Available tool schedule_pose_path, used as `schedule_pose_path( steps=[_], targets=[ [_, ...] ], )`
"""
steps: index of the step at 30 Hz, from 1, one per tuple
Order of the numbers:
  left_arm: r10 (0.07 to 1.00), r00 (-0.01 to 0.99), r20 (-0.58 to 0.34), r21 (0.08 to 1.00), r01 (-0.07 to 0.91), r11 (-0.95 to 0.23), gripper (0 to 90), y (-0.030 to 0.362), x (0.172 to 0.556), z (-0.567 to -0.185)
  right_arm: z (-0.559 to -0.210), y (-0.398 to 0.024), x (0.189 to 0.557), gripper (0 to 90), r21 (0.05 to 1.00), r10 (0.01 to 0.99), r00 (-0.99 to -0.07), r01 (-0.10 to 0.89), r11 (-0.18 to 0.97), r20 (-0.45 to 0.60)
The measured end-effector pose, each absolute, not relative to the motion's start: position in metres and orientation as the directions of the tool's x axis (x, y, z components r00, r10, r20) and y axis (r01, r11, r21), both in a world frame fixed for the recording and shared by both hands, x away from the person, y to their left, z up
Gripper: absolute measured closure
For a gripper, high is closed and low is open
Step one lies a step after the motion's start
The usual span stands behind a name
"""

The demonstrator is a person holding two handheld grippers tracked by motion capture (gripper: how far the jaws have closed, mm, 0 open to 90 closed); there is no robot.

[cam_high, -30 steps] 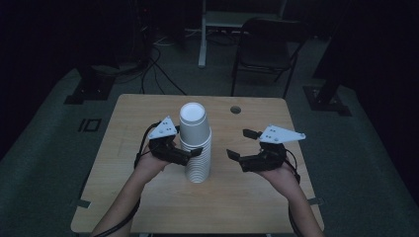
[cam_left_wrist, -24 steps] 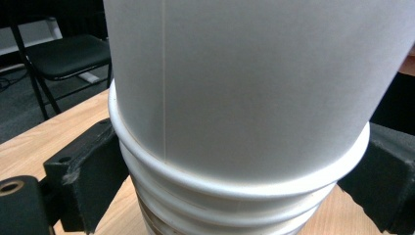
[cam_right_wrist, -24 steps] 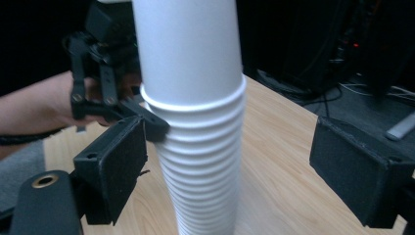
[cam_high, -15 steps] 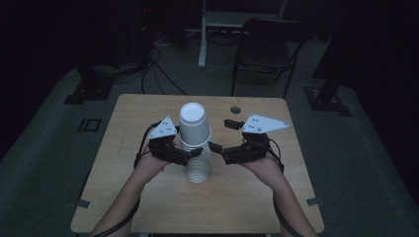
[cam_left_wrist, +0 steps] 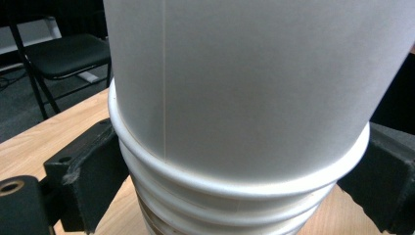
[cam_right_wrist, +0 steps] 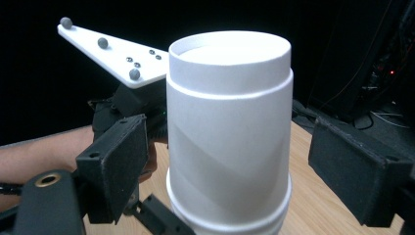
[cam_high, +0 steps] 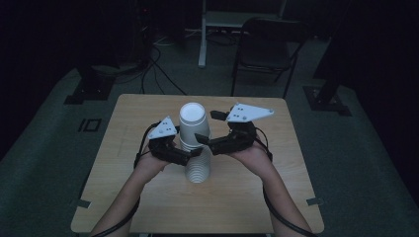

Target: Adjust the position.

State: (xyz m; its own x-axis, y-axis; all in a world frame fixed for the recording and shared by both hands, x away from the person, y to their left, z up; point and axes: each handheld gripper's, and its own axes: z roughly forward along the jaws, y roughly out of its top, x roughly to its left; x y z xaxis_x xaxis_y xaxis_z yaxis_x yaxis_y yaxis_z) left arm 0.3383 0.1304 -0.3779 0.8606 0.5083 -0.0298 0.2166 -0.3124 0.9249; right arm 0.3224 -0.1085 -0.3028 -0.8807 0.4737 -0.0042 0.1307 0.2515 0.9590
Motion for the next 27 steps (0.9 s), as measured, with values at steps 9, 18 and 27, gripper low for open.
schedule_pose_path(
  steps=[9, 18, 27],
  targets=[
    [0.508, 0.861, -0.029, 0.926, 0.214, -0.311, 6.0, 0.131, 0.338, -0.378, -0.298, -0.091, 0.331, 14.3, 0.956, 0.460, -0.888, 0.126, 0.264, -0.010],
    [0.505, 0.863, -0.030, 0.923, 0.217, -0.317, 6.0, 0.130, 0.338, -0.378, -0.298, -0.082, 0.338, 16.7, 0.952, 0.479, -0.878, 0.140, 0.272, -0.008],
    [0.503, 0.864, -0.029, 0.923, 0.216, -0.318, 6.1, 0.130, 0.339, -0.378, -0.299, -0.074, 0.341, 18.2, 0.951, 0.488, -0.873, 0.125, 0.281, -0.030]
  ],
)
